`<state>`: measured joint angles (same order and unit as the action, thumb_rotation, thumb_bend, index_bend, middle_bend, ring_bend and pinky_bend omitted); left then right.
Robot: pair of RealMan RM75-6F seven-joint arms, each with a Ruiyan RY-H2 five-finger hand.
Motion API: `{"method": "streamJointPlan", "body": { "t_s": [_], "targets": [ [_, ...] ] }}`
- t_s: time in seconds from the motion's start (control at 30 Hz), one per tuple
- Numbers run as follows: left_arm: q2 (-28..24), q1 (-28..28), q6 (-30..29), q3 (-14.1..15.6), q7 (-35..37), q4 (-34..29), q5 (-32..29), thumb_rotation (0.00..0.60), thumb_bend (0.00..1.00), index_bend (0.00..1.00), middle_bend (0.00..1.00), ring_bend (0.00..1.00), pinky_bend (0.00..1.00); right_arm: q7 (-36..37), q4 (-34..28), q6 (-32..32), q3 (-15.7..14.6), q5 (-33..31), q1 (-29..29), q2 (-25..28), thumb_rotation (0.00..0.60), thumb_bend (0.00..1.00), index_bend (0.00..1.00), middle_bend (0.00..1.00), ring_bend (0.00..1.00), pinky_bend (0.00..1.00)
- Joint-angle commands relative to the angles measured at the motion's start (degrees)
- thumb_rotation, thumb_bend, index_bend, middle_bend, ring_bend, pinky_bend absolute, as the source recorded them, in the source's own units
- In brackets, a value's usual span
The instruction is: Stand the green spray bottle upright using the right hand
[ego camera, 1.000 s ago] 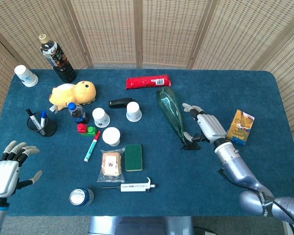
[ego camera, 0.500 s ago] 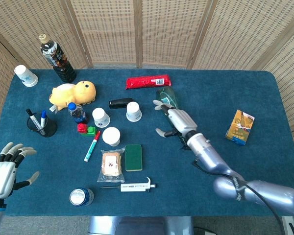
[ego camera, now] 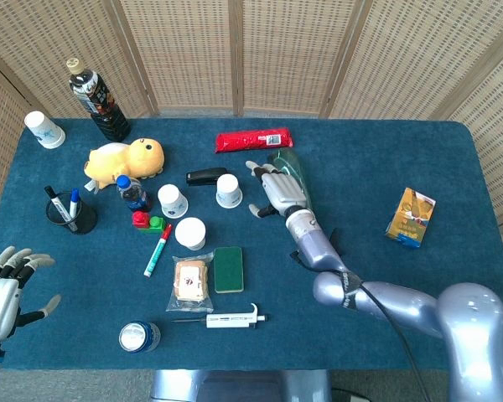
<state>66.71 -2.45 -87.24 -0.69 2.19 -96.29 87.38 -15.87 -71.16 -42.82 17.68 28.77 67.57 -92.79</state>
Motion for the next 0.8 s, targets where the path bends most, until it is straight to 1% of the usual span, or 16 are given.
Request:
{"method": "streamJointPlan", "body": {
  "t_s": [0.03, 0.17, 0.27, 0.3, 0.37, 0.43, 0.5, 0.63, 0.77, 0.8],
  "targets": [
    [0.0, 0.0, 0.0, 0.0, 0.0, 0.0, 0.0, 0.600, 0.28, 0.30, 0.31, 0.19, 0.05, -5.2, 7.5, 0.5, -1.3, -4.8, 3.1, -4.5, 0.600, 0.41, 0.00, 0.20, 0.07, 0.19],
    [-0.1, 0.3, -0.2, 0.0, -0.1, 0.0, -0.1, 0.600, 0.28, 0.30, 0.31, 0.19, 0.05, -10.4, 14.3, 0.0, -2.6, -8.5, 4.1, -7.0, 0.600, 0.41, 0.00, 0.20, 0.06, 0.18],
    [-0.1, 0.3, -0.3, 0.0, 0.0, 0.0, -0.1, 0.600, 0.28, 0.30, 0.31, 0.19, 0.05, -13.2, 17.1, -0.9, -3.1, -10.2, 4.1, -8.0, 0.600, 0.41, 0.00, 0.20, 0.06, 0.18],
    [0.0, 0.3, -0.3, 0.0, 0.0, 0.1, -0.1, 0.600, 0.28, 0.30, 0.31, 0.19, 0.05, -15.4, 18.8, -1.8, -4.0, -11.0, 3.7, -8.5, 0.600, 0.41, 0.00, 0.20, 0.06, 0.18],
    [0.1, 0.2, -0.1, 0.0, 0.1, 0.1, 0.1, 0.600, 0.28, 0.30, 0.31, 0.19, 0.05, -18.3, 20.8, -3.3, -4.5, -12.2, 3.2, -9.2, 0.600, 0.40, 0.00, 0.20, 0.06, 0.18],
    [0.2, 0.0, 0.0, 0.0, 0.1, 0.2, 0.3, 0.600, 0.28, 0.30, 0.31, 0.19, 0.05, -20.3, 21.9, -4.4, -4.3, -13.3, 2.6, -9.5, 0.600, 0.40, 0.00, 0.19, 0.06, 0.18],
    [0.3, -0.1, 0.0, -0.1, 0.1, 0.2, 0.4, 0.600, 0.28, 0.30, 0.31, 0.19, 0.05, -21.7, 22.5, -5.3, -3.5, -14.6, 1.7, -9.3, 0.600, 0.40, 0.00, 0.19, 0.06, 0.18],
    [0.4, -0.3, 0.1, -0.1, 0.1, 0.2, 0.8, 0.600, 0.28, 0.30, 0.31, 0.19, 0.05, -24.0, 21.8, -7.1, -2.1, -15.6, 0.0, -7.8, 0.600, 0.40, 0.00, 0.19, 0.06, 0.18],
    [0.6, -0.5, 0.3, -0.1, 0.2, 0.2, 1.1, 0.600, 0.28, 0.30, 0.31, 0.19, 0.05, -20.8, 16.1, -6.6, 0.3, -13.1, -2.2, -4.1, 0.600, 0.40, 0.00, 0.19, 0.06, 0.18],
    [0.6, -0.6, 0.4, -0.1, 0.1, 0.1, 1.2, 0.600, 0.28, 0.29, 0.31, 0.19, 0.05, -19.0, 13.3, -6.3, 1.1, -11.3, -2.9, -2.4, 0.600, 0.40, 0.00, 0.19, 0.06, 0.18]
  ]
}}
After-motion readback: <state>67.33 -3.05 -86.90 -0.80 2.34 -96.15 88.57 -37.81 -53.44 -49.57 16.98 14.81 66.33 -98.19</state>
